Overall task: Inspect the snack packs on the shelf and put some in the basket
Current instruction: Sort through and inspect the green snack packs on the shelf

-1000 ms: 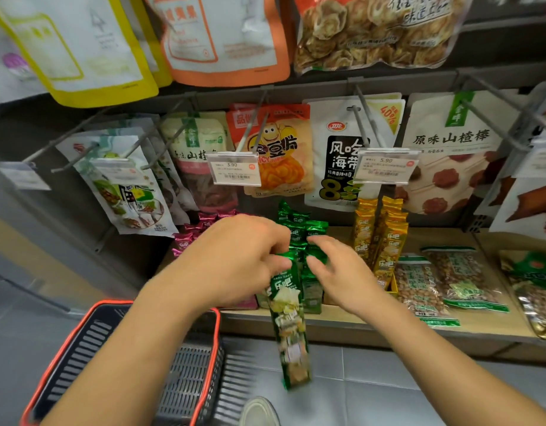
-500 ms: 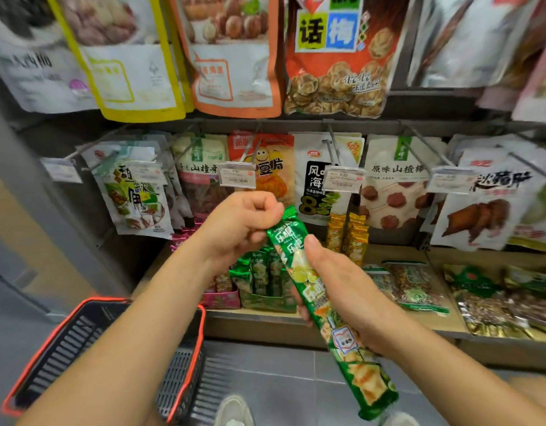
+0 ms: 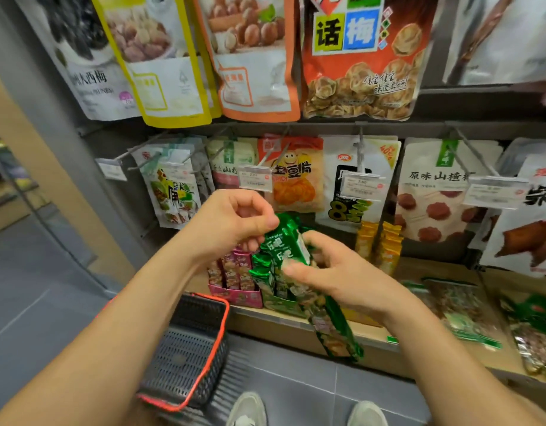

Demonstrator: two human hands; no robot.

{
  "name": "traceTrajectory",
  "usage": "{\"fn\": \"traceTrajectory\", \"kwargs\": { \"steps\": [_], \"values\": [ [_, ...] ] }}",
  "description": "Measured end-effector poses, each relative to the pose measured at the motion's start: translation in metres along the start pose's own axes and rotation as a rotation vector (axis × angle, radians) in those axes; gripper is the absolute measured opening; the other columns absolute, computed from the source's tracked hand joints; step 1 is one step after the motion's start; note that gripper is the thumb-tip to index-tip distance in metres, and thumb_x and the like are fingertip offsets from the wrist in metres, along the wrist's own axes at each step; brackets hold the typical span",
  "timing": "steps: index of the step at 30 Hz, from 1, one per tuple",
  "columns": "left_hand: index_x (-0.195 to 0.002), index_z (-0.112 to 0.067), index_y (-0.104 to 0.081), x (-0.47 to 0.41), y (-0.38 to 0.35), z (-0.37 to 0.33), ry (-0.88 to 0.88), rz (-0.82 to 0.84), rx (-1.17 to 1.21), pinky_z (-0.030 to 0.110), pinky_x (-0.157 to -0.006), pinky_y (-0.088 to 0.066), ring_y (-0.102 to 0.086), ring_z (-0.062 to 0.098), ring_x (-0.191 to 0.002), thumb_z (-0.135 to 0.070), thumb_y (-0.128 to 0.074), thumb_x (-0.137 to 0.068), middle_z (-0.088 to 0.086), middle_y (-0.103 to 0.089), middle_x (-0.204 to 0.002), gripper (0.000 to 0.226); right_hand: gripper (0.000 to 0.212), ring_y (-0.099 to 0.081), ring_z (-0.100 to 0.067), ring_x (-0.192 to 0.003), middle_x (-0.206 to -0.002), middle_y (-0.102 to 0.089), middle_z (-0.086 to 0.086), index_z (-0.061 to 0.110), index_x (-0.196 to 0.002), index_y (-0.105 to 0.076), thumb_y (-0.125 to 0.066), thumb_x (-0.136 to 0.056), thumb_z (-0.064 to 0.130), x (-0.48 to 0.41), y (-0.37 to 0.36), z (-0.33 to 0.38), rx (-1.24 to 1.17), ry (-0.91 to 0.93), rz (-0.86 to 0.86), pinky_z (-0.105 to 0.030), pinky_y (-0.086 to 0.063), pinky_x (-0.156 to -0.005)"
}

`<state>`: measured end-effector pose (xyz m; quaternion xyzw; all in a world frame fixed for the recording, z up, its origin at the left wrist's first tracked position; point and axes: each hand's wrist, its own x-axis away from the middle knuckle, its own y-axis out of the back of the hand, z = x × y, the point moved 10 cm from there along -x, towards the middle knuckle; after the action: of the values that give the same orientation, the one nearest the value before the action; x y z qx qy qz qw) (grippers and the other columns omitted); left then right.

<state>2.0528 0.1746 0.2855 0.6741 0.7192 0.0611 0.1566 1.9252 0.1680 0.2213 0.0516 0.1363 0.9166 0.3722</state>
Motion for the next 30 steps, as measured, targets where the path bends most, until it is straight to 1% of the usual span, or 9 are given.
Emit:
{"fn": "traceTrajectory", "kwargs": {
  "steps": [5,8,10,12,15,18,21,27,30],
  "values": [
    [-0.069,-0.025,-0.068,0.015,0.009,-0.002,0.005,-0.048,-0.032,0.015,-0.049,-0.046,-0.056,0.006,-0.05,-0.006,-0.064,-0.089,-0.004,-0.063,-0.061,0.028,0.034,-0.061,-0.03,-0.109,-0.115,-0.066,-0.009,0.025,-0.114,-0.056,-0.07,-0.083,0.021,-0.016,-0.013,0.011,0.02,0.003,0.049,-0.047,-0.049,-0.098],
    [-0.077,-0.018,-0.063,0.027,0.015,0.013,0.042,-0.062,0.013,0.014,-0.046,-0.043,-0.056,0.005,-0.049,-0.005,-0.058,-0.094,-0.005,-0.062,-0.061,0.021,0.029,-0.063,-0.024,-0.09,-0.106,-0.066,-0.004,0.031,-0.107,-0.056,-0.065,-0.082,0.022,-0.022,-0.024,0.012,0.096,0.003,0.059,-0.029,-0.048,-0.073],
    [-0.077,-0.017,-0.061,0.037,0.025,0.027,0.081,-0.111,0.044,0.014,-0.044,-0.04,-0.056,0.005,-0.048,-0.005,-0.057,-0.095,-0.004,-0.062,-0.059,0.022,0.021,-0.059,-0.015,-0.073,-0.096,-0.065,-0.007,0.029,-0.1,-0.054,-0.062,-0.082,0.023,-0.025,-0.035,0.012,0.155,0.003,0.062,-0.033,-0.048,-0.064],
    [-0.068,-0.021,-0.066,0.045,0.038,0.047,0.134,-0.212,0.135,0.014,-0.043,-0.037,-0.053,0.005,-0.046,-0.002,-0.059,-0.093,-0.004,-0.059,-0.055,0.032,0.017,-0.056,-0.013,-0.064,-0.084,-0.063,-0.008,0.024,-0.096,-0.051,-0.06,-0.082,0.025,-0.029,-0.048,0.009,0.192,-0.008,0.058,-0.039,-0.049,-0.06],
    [-0.058,-0.021,-0.072,0.053,0.047,0.074,0.256,-0.313,0.371,0.014,-0.044,-0.04,-0.052,0.005,-0.045,0.002,-0.061,-0.089,-0.004,-0.057,-0.053,0.039,0.015,-0.048,-0.01,-0.06,-0.075,-0.056,0.005,0.027,-0.088,-0.043,-0.057,-0.082,0.029,-0.034,-0.063,0.006,0.278,0.006,0.005,-0.033,-0.042,-0.058],
    [-0.075,-0.013,-0.073,0.057,0.05,0.086,0.311,-0.308,0.594,0.015,-0.045,-0.043,-0.054,0.007,-0.047,0.004,-0.064,-0.082,0.004,-0.062,-0.062,0.021,0.021,-0.051,-0.012,-0.058,-0.071,-0.057,0.006,0.031,-0.087,-0.037,-0.056,-0.079,0.034,-0.035,-0.068,0.012,0.354,0.06,-0.088,-0.035,-0.043,-0.056],
    [-0.096,-0.009,-0.07,0.061,0.051,0.086,0.296,-0.263,0.66,0.015,-0.046,-0.043,-0.056,0.007,-0.049,-0.003,-0.067,-0.07,0.006,-0.067,-0.07,0.027,0.026,-0.057,-0.019,-0.063,-0.073,-0.061,0.003,0.031,-0.092,-0.036,-0.055,-0.075,0.036,-0.032,-0.072,0.019,0.434,0.109,-0.142,-0.044,-0.048,-0.058],
    [-0.071,-0.015,-0.077,0.069,0.066,0.083,0.191,-0.316,0.64,0.017,-0.054,-0.05,-0.064,0.007,-0.061,0.0,-0.06,-0.078,0.001,-0.07,-0.071,0.024,0.029,-0.056,-0.019,-0.059,-0.07,-0.058,0.004,0.032,-0.094,-0.032,-0.059,-0.082,0.033,-0.036,-0.091,0.029,0.517,0.167,-0.151,-0.046,-0.048,-0.055],
    [-0.079,-0.017,-0.079,0.069,0.076,0.077,0.14,-0.279,0.555,0.019,-0.062,-0.053,-0.065,0.01,-0.071,-0.006,-0.06,-0.086,0.003,-0.07,-0.079,0.024,0.03,-0.055,-0.021,-0.059,-0.07,-0.057,0.005,0.031,-0.098,-0.032,-0.058,-0.083,0.037,-0.039,-0.091,0.034,0.63,0.186,-0.208,-0.042,-0.048,-0.052]
  ]
}}
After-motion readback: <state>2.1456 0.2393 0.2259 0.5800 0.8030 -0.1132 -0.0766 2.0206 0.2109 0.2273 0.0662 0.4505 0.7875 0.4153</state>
